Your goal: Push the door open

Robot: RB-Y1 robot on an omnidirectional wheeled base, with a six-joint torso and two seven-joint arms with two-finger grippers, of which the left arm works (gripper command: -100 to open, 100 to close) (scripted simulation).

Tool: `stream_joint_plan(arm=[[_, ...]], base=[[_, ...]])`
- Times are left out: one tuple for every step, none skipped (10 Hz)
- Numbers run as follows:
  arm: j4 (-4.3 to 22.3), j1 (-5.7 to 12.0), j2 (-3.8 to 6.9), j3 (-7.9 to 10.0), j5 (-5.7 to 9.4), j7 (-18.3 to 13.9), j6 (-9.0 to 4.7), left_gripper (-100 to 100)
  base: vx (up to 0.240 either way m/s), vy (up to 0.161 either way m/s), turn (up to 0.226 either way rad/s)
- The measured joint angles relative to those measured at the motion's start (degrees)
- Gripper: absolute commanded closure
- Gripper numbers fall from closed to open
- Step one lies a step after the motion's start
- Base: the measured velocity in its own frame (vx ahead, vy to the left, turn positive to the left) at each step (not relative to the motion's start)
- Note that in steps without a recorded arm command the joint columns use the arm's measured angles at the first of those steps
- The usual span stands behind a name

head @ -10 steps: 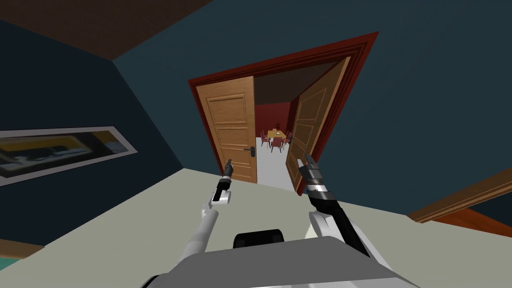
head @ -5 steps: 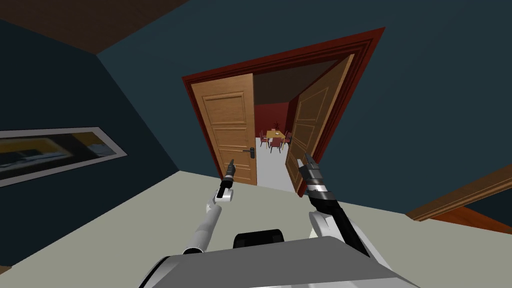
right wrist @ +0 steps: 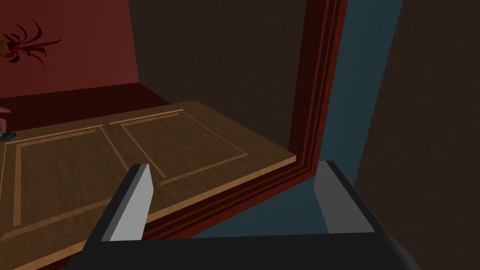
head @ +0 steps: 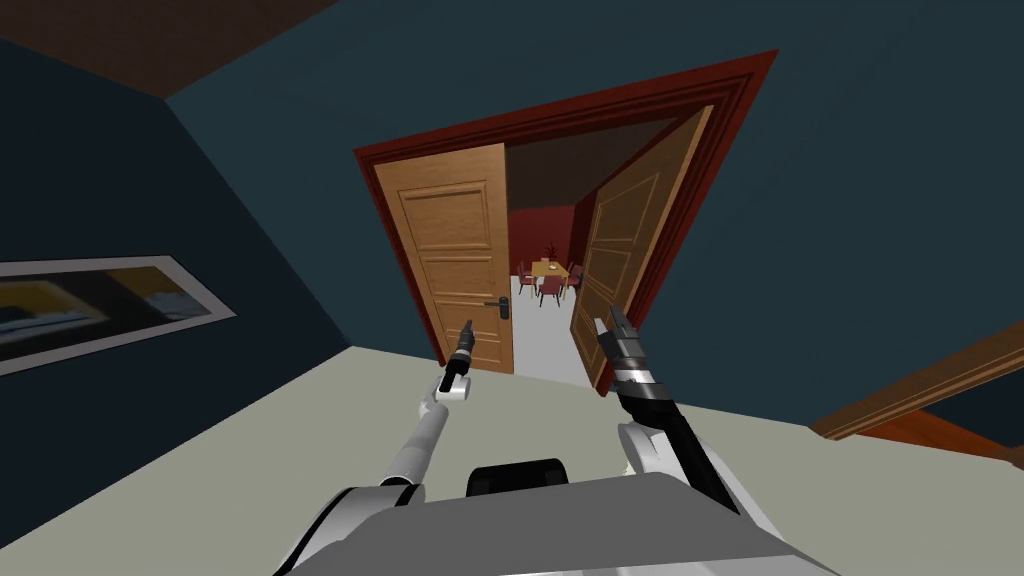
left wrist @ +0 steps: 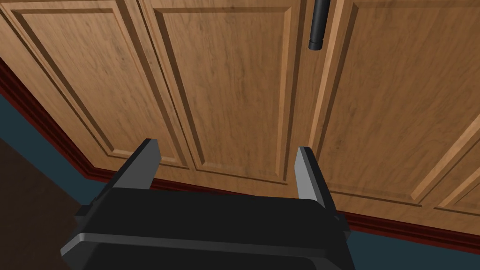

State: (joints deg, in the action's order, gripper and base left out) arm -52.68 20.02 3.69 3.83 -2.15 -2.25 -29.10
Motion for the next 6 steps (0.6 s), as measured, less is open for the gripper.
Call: stream_joint_plan(arm=[[1.03, 0.76, -0.18, -0.01, -0.08, -0.05, 0.26, -100], [2.62, 1.53, -0.25, -0.04, -0.13, -0.18, 0.12, -100], [4.78, 2.74, -0.35, 0.05, -0.15, -0.27, -0.29, -100], [6.21, 3.51, -0.59, 0.07, -0.23, -0.28, -0.46, -100], [6.42, 3.7, -0.82, -0.07, -0.36, -0.36, 0.0, -100], [7.42, 4.33, -0.91, 0.0, -0.37, -0.36, -0.01, -100]], base=[[0.095, 0.038, -0.041], [0.086, 0.052, -0.038], [0.082, 0.048, -0.051], [0.082, 0.039, -0.043], [0.058, 0.024, -0.009], [0.048, 0.015, -0.017]])
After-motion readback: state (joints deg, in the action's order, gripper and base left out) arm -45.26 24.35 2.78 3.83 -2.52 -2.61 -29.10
